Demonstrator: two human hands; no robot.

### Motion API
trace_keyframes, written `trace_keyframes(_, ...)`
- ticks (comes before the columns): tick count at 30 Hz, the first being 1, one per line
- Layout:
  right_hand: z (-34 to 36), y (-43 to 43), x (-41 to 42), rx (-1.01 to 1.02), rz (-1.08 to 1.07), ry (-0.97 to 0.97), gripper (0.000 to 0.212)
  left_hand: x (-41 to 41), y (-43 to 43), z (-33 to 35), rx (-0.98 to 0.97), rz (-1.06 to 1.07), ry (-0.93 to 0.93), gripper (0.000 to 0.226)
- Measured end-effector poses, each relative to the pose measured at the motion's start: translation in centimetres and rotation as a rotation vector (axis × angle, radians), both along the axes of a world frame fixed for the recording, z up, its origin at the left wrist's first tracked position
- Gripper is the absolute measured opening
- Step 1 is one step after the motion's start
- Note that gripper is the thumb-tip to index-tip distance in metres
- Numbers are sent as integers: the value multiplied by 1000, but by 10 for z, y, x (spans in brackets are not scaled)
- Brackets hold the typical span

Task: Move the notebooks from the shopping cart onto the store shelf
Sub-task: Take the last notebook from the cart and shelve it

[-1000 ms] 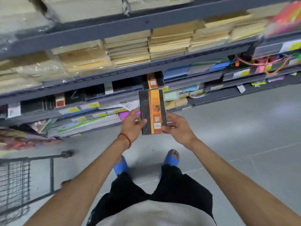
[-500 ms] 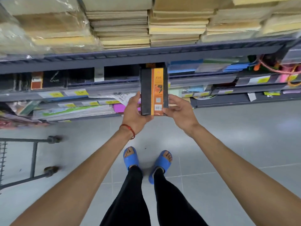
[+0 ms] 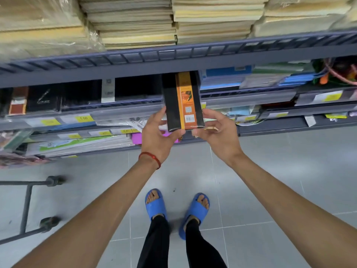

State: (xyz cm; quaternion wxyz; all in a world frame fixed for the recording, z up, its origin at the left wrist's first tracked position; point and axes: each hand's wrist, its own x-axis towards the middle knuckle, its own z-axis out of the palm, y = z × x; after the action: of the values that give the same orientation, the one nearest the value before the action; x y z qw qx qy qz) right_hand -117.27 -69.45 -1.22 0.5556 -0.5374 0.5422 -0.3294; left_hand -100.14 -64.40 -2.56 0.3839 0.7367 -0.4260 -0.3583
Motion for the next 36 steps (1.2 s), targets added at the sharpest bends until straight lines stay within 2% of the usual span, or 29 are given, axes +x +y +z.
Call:
trace_keyframes(6, -21, -10, 7, -132, 1, 152, 60, 13, -14, -7, -13, -110, -226, 84)
trace_keyframes(11, -26, -19, 10, -188, 93, 166, 62, 19, -25, -14, -3, -149, -146, 87)
trace_keyframes(23, -26, -42, 24, -323, 67, 326, 54, 17, -46, -10, -45, -87, -299, 77)
trace_keyframes(29, -33, -52, 33, -412, 6, 440, 51, 19, -56, -13, -76, -79, -508, 74)
trace_keyframes(36, -38, -61, 43, -375, -3, 537, 62, 28, -71, -23, -95, -92, -705, 65)
